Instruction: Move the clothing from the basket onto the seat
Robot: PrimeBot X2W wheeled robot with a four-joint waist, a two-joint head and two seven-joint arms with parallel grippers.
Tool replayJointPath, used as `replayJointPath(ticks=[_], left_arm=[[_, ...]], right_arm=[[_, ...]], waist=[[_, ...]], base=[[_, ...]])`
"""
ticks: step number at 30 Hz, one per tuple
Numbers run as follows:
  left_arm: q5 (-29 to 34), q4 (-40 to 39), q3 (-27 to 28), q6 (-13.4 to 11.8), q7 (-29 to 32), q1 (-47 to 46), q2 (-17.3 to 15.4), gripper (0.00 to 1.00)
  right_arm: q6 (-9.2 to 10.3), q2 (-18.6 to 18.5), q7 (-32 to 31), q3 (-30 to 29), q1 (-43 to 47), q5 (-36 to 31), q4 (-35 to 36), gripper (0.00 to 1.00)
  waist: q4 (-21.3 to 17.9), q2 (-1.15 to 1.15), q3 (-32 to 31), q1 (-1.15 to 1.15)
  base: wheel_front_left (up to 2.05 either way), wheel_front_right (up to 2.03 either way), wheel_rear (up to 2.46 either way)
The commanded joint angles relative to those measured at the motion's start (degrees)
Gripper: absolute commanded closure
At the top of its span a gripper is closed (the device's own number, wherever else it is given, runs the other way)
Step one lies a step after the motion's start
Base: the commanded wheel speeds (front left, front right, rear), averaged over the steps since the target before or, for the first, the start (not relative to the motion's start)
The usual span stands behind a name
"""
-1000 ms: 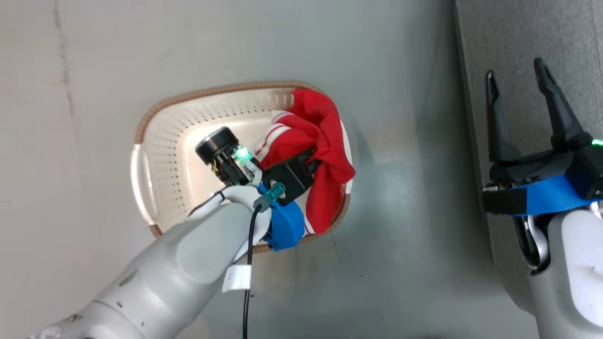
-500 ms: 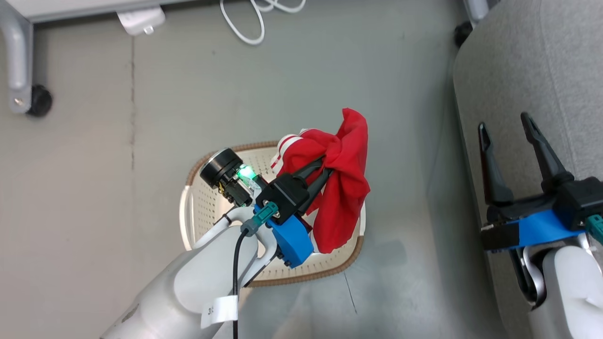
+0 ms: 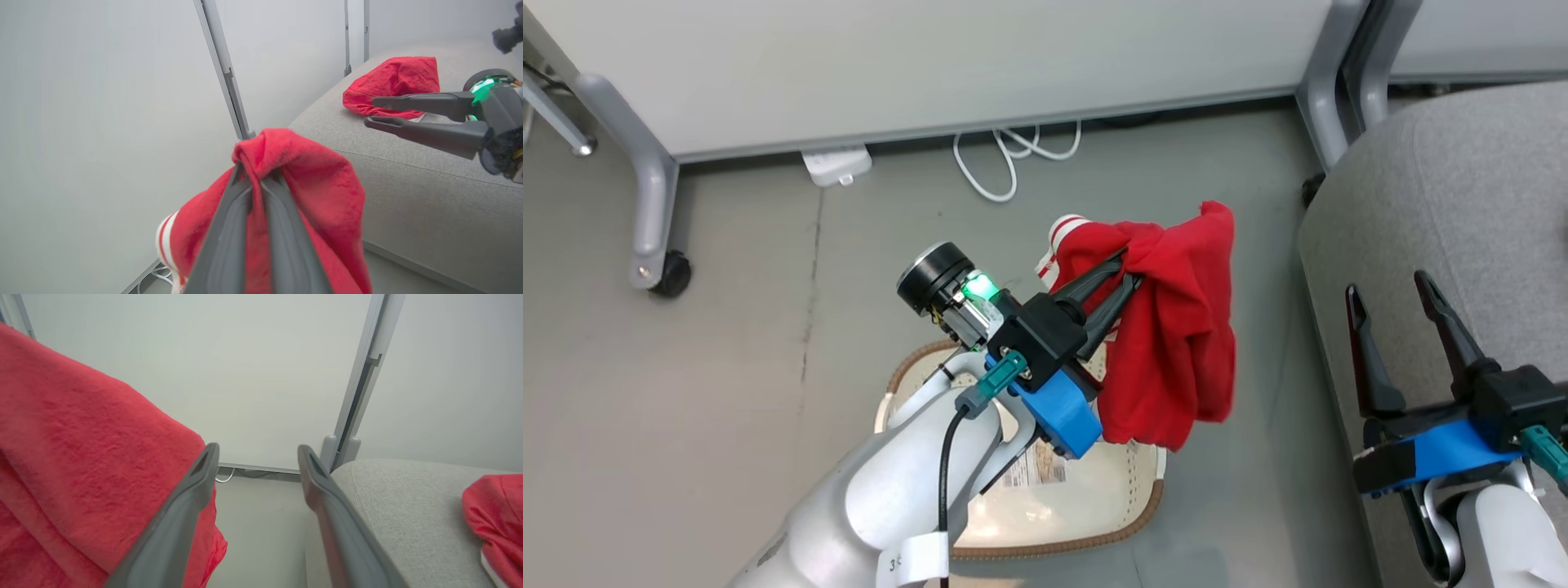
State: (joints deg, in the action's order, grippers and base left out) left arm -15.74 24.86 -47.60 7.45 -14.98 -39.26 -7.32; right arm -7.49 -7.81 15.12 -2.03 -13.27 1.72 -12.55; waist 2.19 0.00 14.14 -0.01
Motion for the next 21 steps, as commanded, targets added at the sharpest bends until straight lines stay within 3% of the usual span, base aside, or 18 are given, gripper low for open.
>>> replayJointPath(ticks=[1,21], left_arm=[[-0.43,-0.51,0.5,0.02,-0.31,-0.55,0.22,1.0],[-3.15,0.25,2.96,0.02,-0.3,-5.83,1.01,1.0]], right_arm=[[-0.01,0.03,0.05,-0.21,1.14,0.33,-0.22,0.0],[-0.01,1.84,0.05,-0.96,6.55,0.76,-0.96,0.0]], waist=[[0.53,0.0,-2.06,0.01],[1.51,0.0,-10.05,0.01]], base=[[0.0,0.0,0.0],[0.0,0.0,0.0]])
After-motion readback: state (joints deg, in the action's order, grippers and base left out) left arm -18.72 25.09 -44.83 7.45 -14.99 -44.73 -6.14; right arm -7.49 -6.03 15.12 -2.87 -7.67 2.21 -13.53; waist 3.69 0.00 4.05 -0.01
